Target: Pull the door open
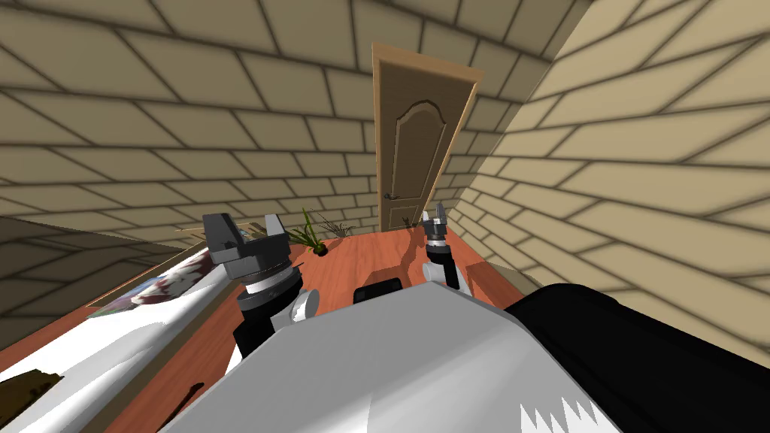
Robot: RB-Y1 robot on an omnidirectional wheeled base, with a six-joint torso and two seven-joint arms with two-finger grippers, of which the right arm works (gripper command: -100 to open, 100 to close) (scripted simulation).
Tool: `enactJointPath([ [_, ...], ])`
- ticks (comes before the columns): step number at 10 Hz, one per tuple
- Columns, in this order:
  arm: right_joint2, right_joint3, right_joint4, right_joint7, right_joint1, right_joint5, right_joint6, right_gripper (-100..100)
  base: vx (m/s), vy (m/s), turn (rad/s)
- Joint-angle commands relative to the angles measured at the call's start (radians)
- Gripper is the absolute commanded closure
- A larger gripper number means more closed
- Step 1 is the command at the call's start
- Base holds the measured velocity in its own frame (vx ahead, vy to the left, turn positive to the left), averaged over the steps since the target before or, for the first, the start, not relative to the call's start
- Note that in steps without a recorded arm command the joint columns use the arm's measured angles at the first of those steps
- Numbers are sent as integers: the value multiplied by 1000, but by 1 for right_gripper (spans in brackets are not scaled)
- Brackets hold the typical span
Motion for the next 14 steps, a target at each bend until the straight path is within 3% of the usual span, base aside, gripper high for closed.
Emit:
enactJointPath([
  [1, -11, -3, 33, -8, -11, 5, -5, -100, 102, 19, 15],
  [5, -28, -7, 90, -20, -30, 14, -14, -100, 153, -3, -2],
  [14, -79, -24, 287, -65, -97, 45, -46, -100, 113, 6, 1],
])
